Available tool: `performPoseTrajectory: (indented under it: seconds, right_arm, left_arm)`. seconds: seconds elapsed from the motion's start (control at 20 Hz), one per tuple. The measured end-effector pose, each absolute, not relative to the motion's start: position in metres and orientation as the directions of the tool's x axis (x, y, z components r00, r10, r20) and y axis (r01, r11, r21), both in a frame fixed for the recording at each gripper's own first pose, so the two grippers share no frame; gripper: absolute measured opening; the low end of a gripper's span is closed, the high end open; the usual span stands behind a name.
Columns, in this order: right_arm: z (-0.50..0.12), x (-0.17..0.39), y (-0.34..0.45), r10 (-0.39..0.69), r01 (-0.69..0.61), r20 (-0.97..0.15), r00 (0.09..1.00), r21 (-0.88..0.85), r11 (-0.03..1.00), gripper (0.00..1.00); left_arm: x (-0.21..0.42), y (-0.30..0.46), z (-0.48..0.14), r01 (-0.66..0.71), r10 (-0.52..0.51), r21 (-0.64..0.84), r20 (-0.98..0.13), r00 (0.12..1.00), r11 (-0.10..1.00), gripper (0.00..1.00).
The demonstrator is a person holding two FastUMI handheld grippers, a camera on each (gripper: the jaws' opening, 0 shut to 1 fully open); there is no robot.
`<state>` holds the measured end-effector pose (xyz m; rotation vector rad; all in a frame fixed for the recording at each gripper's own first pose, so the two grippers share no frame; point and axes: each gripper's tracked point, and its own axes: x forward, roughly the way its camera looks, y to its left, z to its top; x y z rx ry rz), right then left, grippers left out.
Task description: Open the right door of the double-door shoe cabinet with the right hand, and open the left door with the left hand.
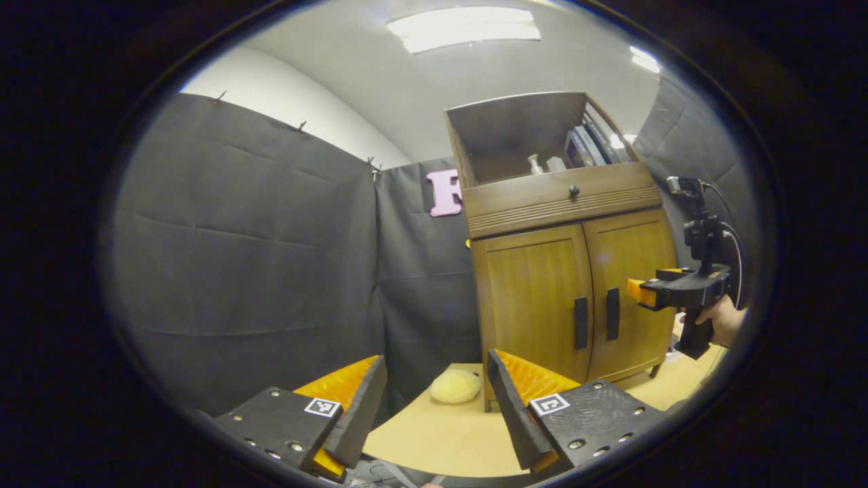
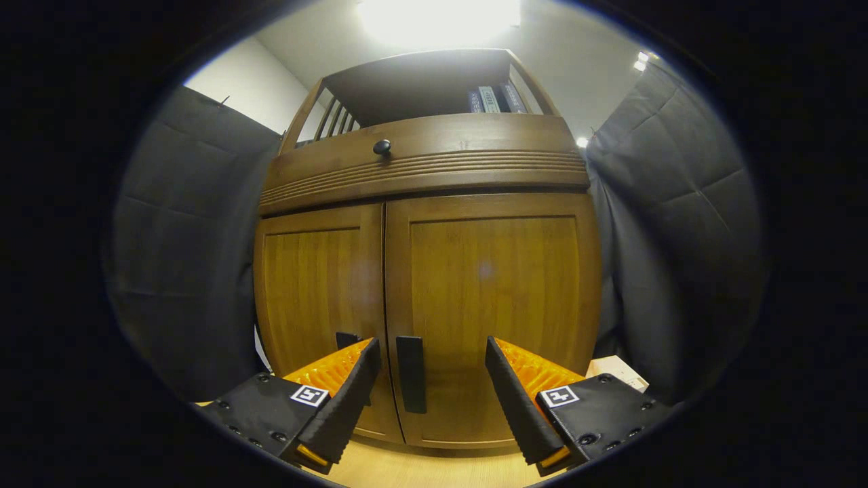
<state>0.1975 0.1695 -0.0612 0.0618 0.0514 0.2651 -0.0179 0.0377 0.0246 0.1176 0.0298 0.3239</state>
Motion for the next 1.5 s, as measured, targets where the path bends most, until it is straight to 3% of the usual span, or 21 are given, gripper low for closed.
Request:
performPoseTrajectory:
  seconds: [0.55, 0.6, 0.65, 0.7, 0.9, 1.0, 1.15, 1.2, 1.25, 1.3, 1.5]
  right_arm:
    - [-0.11, 0.249, 0.202, 0.264, -0.255, -0.127, 0.956, 0.081, 0.964, 0.95]
    - [-0.116, 0.253, 0.203, 0.261, -0.25, -0.137, 0.956, 0.091, 0.964, 0.92]
    - [-0.122, 0.257, 0.205, 0.262, -0.248, -0.153, 0.953, 0.105, 0.963, 0.8]
    - [-0.127, 0.259, 0.207, 0.265, -0.247, -0.172, 0.949, 0.121, 0.961, 0.76]
    - [-0.138, 0.265, 0.21, 0.265, -0.234, -0.207, 0.942, 0.162, 0.959, 0.7]
    - [-0.137, 0.271, 0.215, 0.273, -0.242, -0.201, 0.941, 0.167, 0.956, 0.43]
    - [-0.139, 0.28, 0.215, 0.265, -0.238, -0.208, 0.942, 0.145, 0.96, 0.39]
    - [-0.137, 0.275, 0.212, 0.265, -0.243, -0.205, 0.942, 0.129, 0.961, 0.31]
    - [-0.138, 0.275, 0.214, 0.265, -0.248, -0.201, 0.943, 0.105, 0.963, 0.31]
    - [-0.138, 0.272, 0.216, 0.269, -0.256, -0.199, 0.942, 0.09, 0.963, 0.22]
    - [-0.137, 0.26, 0.212, 0.292, -0.277, -0.201, 0.935, 0.1, 0.956, 0.25]
  left_arm:
    - [-0.03, 0.045, 0.029, -0.4, 0.405, 0.141, -0.008, 0.914, 0.906, 0.87]
    - [-0.03, 0.046, 0.03, -0.406, 0.412, 0.142, -0.008, 0.911, 0.903, 0.87]
    - [-0.032, 0.046, 0.03, -0.412, 0.417, 0.143, -0.008, 0.909, 0.9, 0.87]
    - [-0.033, 0.047, 0.03, -0.417, 0.423, 0.146, -0.008, 0.906, 0.897, 0.87]
    - [-0.036, 0.048, 0.033, -0.442, 0.448, 0.153, 0.001, 0.894, 0.884, 0.86]
    - [-0.037, 0.048, 0.032, -0.451, 0.456, 0.153, 0.002, 0.89, 0.879, 0.86]
    - [-0.038, 0.048, 0.034, -0.455, 0.46, 0.15, 0.003, 0.888, 0.878, 0.86]
    - [-0.037, 0.048, 0.035, -0.456, 0.46, 0.149, 0.004, 0.888, 0.878, 0.87]
    - [-0.038, 0.048, 0.034, -0.456, 0.46, 0.146, 0.005, 0.888, 0.878, 0.87]
    - [-0.037, 0.048, 0.034, -0.453, 0.457, 0.141, 0.003, 0.89, 0.88, 0.87]
    - [-0.035, 0.047, 0.032, -0.433, 0.436, 0.125, 0.005, 0.9, 0.893, 0.87]
